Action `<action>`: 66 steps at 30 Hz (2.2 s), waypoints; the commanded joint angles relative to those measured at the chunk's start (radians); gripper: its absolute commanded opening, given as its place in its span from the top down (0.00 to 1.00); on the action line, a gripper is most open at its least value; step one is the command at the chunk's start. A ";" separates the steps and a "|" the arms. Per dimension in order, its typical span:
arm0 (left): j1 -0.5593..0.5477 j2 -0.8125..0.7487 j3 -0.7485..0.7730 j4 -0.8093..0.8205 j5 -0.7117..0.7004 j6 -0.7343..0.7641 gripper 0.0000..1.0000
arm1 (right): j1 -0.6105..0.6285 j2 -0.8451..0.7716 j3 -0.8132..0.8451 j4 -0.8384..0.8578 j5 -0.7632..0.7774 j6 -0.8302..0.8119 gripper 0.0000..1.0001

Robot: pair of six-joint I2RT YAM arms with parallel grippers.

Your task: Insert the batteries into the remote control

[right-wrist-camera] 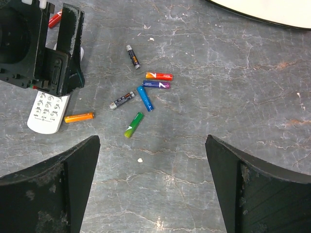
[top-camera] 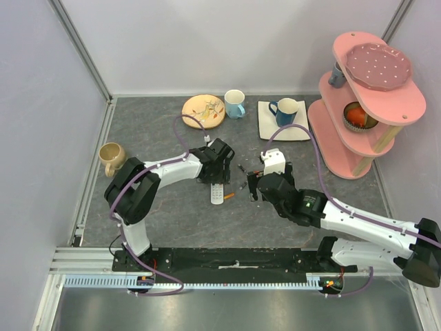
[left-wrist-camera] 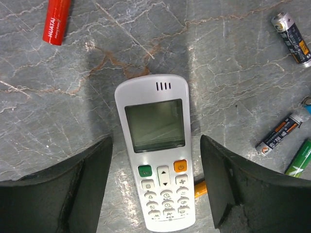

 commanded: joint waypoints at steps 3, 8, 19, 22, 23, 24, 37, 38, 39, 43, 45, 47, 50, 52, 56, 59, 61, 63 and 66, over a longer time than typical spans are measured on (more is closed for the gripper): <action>-0.005 0.042 0.032 0.007 -0.017 0.032 0.24 | 0.000 -0.028 -0.020 0.026 0.007 0.006 0.02; -0.005 0.037 0.014 0.016 -0.011 0.034 0.35 | -0.001 -0.020 -0.018 0.026 0.008 0.012 0.02; -0.005 -0.140 -0.029 0.080 -0.005 0.040 0.81 | -0.001 -0.040 0.052 0.005 0.019 0.008 0.02; -0.003 -0.283 -0.045 0.118 -0.002 0.023 0.94 | -0.007 -0.043 0.083 0.000 0.063 0.028 0.03; -0.003 -0.320 -0.071 0.143 0.006 0.020 0.96 | -0.010 -0.038 0.094 -0.006 0.077 0.061 0.02; -0.003 -0.407 -0.089 0.196 0.014 0.015 0.98 | -0.016 -0.040 0.097 -0.006 0.079 0.074 0.02; 0.184 -0.800 -0.552 0.981 0.587 -0.243 0.98 | -0.292 -0.127 -0.032 0.461 -0.750 0.182 0.03; 0.217 -0.803 -0.590 1.061 0.635 -0.300 0.98 | -0.306 -0.135 -0.050 0.530 -0.791 0.199 0.03; 0.280 -0.806 -0.626 1.171 0.737 -0.411 0.98 | -0.326 -0.144 -0.069 0.570 -0.823 0.244 0.03; 0.345 -0.754 -0.773 1.646 0.830 -0.627 0.98 | -0.363 -0.149 -0.188 0.783 -0.983 0.368 0.03; 0.345 -0.727 -0.781 1.770 0.848 -0.669 0.98 | -0.368 -0.132 -0.222 0.925 -1.059 0.417 0.03; 0.345 -0.708 -0.795 1.839 0.850 -0.689 0.98 | -0.369 -0.094 -0.259 1.041 -1.108 0.482 0.02; 0.345 -0.697 -0.798 1.887 0.857 -0.706 0.98 | -0.366 -0.043 -0.275 1.121 -1.138 0.526 0.03; 0.345 -0.693 -0.796 1.890 0.867 -0.699 0.98 | -0.366 -0.017 -0.278 1.155 -1.153 0.538 0.03; 0.345 -0.682 -0.795 1.887 0.871 -0.692 0.98 | -0.360 0.021 -0.264 1.225 -1.182 0.563 0.03; 0.343 -0.668 -0.789 1.887 0.876 -0.692 0.98 | -0.343 0.055 -0.241 1.242 -1.199 0.560 0.03; 0.340 -0.656 -0.781 1.890 0.876 -0.696 0.98 | -0.311 0.092 -0.213 1.241 -1.216 0.537 0.03; 0.336 -0.645 -0.772 1.899 0.884 -0.701 0.98 | -0.271 0.127 -0.192 1.223 -1.224 0.505 0.03; 0.333 -0.636 -0.761 1.901 0.885 -0.703 0.98 | -0.241 0.164 -0.163 1.224 -1.224 0.491 0.03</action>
